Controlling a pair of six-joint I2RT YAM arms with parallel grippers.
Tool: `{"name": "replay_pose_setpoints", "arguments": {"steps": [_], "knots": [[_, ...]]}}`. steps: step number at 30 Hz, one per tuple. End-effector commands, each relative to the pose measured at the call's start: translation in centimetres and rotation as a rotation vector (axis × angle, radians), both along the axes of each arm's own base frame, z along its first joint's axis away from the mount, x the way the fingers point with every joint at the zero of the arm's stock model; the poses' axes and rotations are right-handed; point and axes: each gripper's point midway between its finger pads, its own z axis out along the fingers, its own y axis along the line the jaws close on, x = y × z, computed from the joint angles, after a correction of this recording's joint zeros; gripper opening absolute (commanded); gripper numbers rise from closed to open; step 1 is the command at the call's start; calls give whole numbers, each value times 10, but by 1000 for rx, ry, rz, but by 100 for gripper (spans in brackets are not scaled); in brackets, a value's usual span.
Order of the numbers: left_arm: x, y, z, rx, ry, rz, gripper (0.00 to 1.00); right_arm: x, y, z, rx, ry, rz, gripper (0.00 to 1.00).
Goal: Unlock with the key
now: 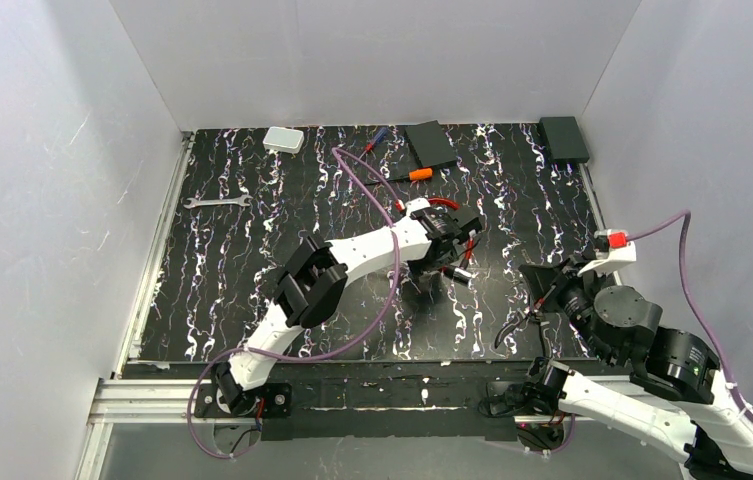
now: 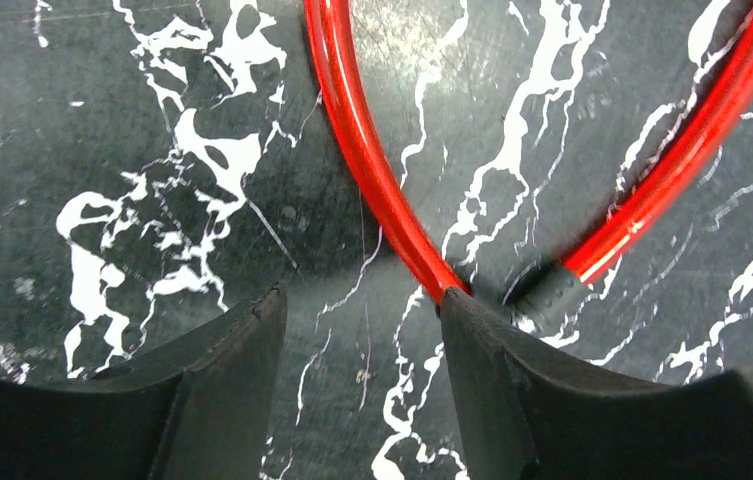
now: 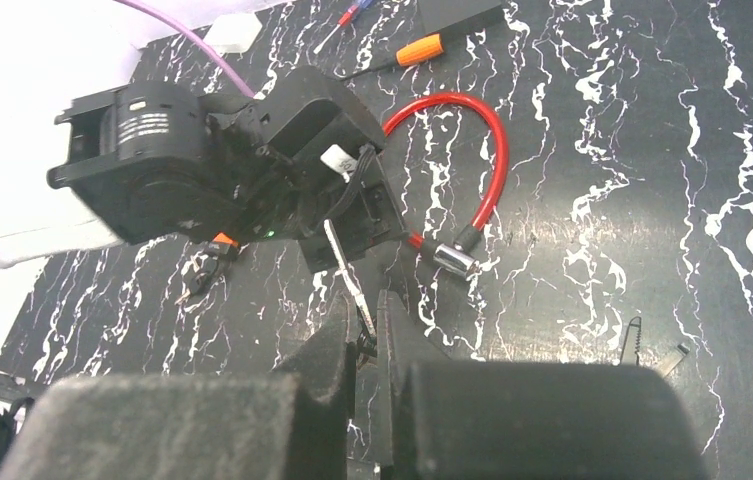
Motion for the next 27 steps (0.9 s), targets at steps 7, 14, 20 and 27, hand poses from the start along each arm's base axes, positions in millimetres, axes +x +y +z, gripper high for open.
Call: {"name": "replay_pose_setpoints", "arguments": {"steps": [7, 14, 20, 27], "knots": [[30, -13, -26, -42, 11, 30, 45, -12, -5, 2, 67, 27, 28, 1], [29, -13, -39, -124, 61, 0, 0, -12, -6, -3, 59, 34, 21, 1], [27, 19, -21, -151, 37, 22, 0, -11, -1, -6, 53, 44, 29, 1], [12, 78, -1, -181, 11, 69, 0, -7, 18, -13, 57, 61, 60, 1]]}}
